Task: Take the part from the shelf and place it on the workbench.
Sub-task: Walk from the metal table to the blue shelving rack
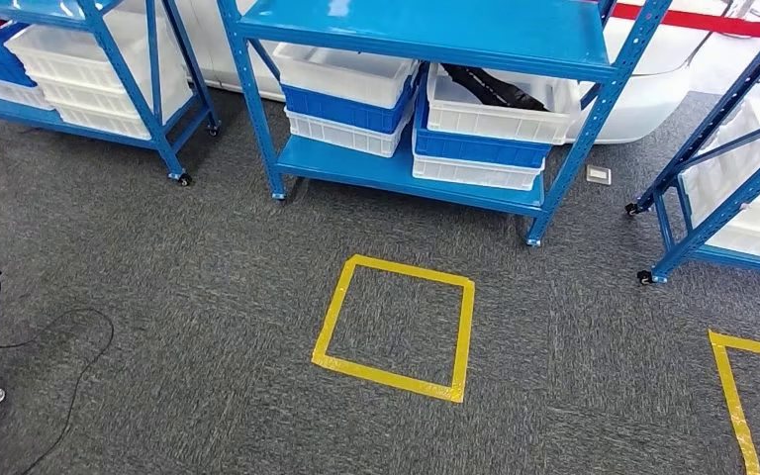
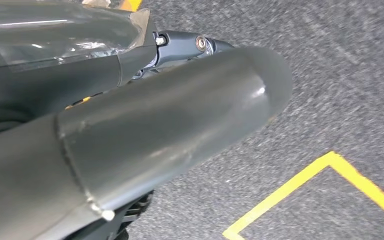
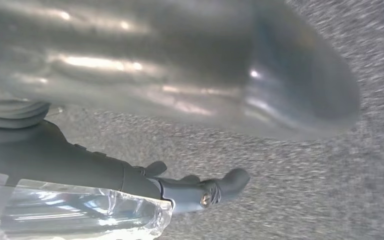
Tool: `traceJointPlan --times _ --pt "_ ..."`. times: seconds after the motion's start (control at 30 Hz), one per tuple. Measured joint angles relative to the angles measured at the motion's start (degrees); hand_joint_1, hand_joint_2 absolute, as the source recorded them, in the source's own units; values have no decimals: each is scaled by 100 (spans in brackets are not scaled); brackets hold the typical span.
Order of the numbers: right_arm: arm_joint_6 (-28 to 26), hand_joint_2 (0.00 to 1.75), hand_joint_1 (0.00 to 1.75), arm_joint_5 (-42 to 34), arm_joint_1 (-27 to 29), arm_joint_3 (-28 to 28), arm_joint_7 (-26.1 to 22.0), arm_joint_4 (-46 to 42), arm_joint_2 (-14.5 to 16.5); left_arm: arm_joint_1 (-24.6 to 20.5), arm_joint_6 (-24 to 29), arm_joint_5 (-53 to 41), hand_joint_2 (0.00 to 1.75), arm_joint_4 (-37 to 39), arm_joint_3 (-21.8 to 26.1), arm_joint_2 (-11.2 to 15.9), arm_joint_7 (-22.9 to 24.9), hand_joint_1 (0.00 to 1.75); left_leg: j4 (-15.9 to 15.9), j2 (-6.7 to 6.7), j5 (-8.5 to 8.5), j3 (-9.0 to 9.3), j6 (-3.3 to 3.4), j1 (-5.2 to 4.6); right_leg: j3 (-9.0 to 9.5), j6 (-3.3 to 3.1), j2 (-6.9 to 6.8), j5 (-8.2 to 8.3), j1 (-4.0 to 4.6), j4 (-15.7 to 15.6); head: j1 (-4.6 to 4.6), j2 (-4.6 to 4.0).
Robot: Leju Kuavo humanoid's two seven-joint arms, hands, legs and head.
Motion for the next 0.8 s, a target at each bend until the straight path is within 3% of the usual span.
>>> traceJointPlan --times 0.07,0.1,0.13,0.2,0.23,0.3,0.37,0.43,0.5,0.57,0.6,0.63,0.67,0.73,0.8 --pt "0 0 0 -12 -1 -16 -58 0 -5 -1 0 0 0 1 0 -1 -6 0 0 -5 -41 26 -2 0 -437 43 -1 -209 -30 654 7 0" --pt "0 0 0 -23 9 -28 -96 0 -9 1 0 0 0 1 0 -4 -8 0 1 -12 -68 47 -13 4 -574 89 -2 -214 -47 791 5 0" --pt "0 0 0 -34 18 -42 -140 0 -11 4 0 0 0 2 0 -9 -8 0 3 -20 -96 79 -31 10 -599 144 -5 -118 -64 706 9 0" --pt "1 0 0 -56 27 -71 -257 0 -11 7 -1 0 0 3 1 -20 -9 0 4 -30 -168 156 -86 27 -381 273 -30 306 -110 -4 16 0" --pt "2 0 0 -67 23 -85 -315 0 -10 6 -1 0 0 4 1 -22 -10 0 13 -29 -211 203 -124 26 -265 285 -55 460 -121 -365 24 0" --pt "5 0 0 -92 13 -108 -419 -1 -9 1 -3 0 0 5 1 -21 -16 0 26 -22 -279 250 -207 15 -153 187 -99 590 -105 -714 31 0" --pt "7 0 0 -124 6 -128 -505 -3 -10 -4 -8 -1 0 8 0 -19 -24 0 57 -19 -300 296 -273 16 -120 28 -94 585 -91 -720 24 0" --pt "7 0 0 -154 0 -151 -585 -10 -14 -11 -15 -5 0 11 -3 -22 -31 0 265 -24 -354 234 -318 39 -9 -61 -72 587 -122 -750 14 0" --pt "7 0 0 -179 -23 -179 -655 -17 -17 -25 -20 -15 0 15 -13 -27 -35 0 832 -28 -540 -81 -358 58 99 -129 -62 547 -131 -771 -1 0" --pt "7 0 0 -208 -39 -214 -712 -17 -14 -31 -16 -20 0 19 -29 -28 -38 0 1488 -28 -792 -536 -395 64 150 -187 -54 492 -110 -771 -8 0" --pt "7 0 0 -224 -38 -233 -732 -17 -12 -29 -10 -20 0 20 -37 -27 -39 0 1643 -28 -839 -705 -404 65 184 -201 -46 460 -102 -771 -9 0" --pt "7 0 0 -239 -36 -252 -746 -17 -12 -26 -6 -20 0 21 -44 -25 -42 0 1609 -27 -771 -786 -402 66 227 -204 -35 423 -96 -771 -9 0" --pt "7 0 0 -249 -35 -267 -753 -17 -10 -25 -3 -19 0 21 -50 -23 -45 0 1382 -27 -580 -765 -391 66 279 -195 -23 382 -94 -771 -9 0" --pt "7 0 0 -257 -41 -281 -758 -17 -2 -24 -3 -15 0 22 -55 -15 -56 0 671 -27 -102 -547 -343 54 365 -162 -4 298 -88 -774 -9 0" --pt "7 0 0 -258 -57 -291 -760 -18 8 -29 -5 -10 0 23 -60 -9 -66 0 263 -36 -7 -401 -284 19 395 -97 11 221 -71 -797 -10 0"
